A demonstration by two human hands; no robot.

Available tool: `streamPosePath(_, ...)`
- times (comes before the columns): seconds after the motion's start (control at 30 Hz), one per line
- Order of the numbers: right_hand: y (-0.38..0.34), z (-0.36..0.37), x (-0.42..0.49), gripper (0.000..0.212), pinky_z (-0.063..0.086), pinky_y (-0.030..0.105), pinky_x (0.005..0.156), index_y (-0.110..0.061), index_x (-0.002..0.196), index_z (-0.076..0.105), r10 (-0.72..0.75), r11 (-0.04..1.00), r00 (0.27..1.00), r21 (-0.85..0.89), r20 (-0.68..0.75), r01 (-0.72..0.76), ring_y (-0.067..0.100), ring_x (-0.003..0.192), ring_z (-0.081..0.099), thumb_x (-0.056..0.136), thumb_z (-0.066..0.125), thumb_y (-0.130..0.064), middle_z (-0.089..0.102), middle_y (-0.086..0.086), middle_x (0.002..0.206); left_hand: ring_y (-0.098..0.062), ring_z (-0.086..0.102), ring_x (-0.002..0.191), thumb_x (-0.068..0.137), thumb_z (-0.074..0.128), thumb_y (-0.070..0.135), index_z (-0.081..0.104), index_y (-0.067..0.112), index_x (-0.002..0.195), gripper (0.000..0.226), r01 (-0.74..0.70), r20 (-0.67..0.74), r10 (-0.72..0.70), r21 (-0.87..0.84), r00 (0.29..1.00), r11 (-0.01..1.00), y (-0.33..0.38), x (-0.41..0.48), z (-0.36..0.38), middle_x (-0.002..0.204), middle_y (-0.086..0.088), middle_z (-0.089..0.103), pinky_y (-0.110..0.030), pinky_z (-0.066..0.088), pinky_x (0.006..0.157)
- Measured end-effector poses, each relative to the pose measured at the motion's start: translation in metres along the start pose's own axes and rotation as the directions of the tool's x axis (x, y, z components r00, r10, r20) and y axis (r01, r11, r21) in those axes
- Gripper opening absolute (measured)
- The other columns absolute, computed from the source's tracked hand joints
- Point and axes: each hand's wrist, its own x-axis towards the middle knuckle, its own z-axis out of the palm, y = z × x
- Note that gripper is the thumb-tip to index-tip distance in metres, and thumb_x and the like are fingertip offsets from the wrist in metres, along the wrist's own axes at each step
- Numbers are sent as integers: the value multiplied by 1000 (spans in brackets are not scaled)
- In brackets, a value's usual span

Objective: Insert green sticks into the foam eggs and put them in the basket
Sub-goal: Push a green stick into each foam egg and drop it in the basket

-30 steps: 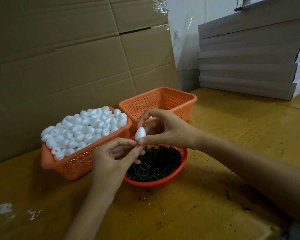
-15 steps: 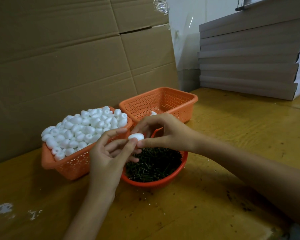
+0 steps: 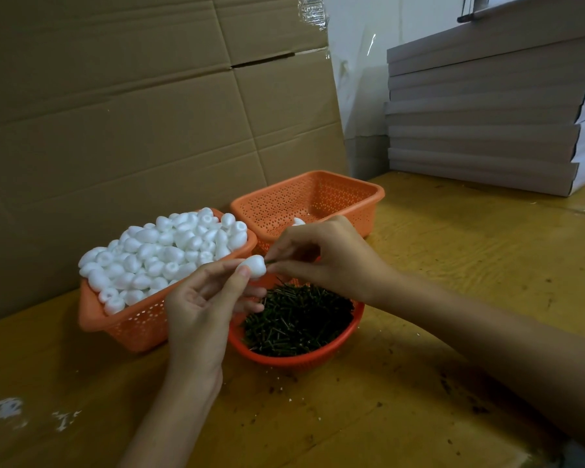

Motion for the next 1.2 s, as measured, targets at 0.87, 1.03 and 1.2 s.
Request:
streamPosePath(0.87,46,-27,8,5,59,23,74,-19,94,82,229,850,921,-397,-314,-346,1,75,69,90,80,-21,79,-8,89,-46,66,96,99,43,58,77,9,113,61,-27,70,172,970,983,-241,1,21,-62,98,-22,74,-54,39,88)
streamPosePath(1.03,54,-27,8,6,53,12,72,-20,96,83,261,850,914,-376,-311,-370,-3,73,65,90,80,-19,79,-9,90,-43,67,85,100,47,57,77,6,93,60,-34,71,191,982,979,-188,3,22,-61,82,-19,74,-52,39,87)
streamPosePath(1.2,58,-26,8,12,47,9,73,-21,102,83,296,843,913,-372,-281,-388,-6,73,62,91,79,-16,80,-9,93,-31,59,66,100,57,54,74,6,78,55,-26,56,236,992,970,-127,1,24,-62,71,-15,69,-49,41,83)
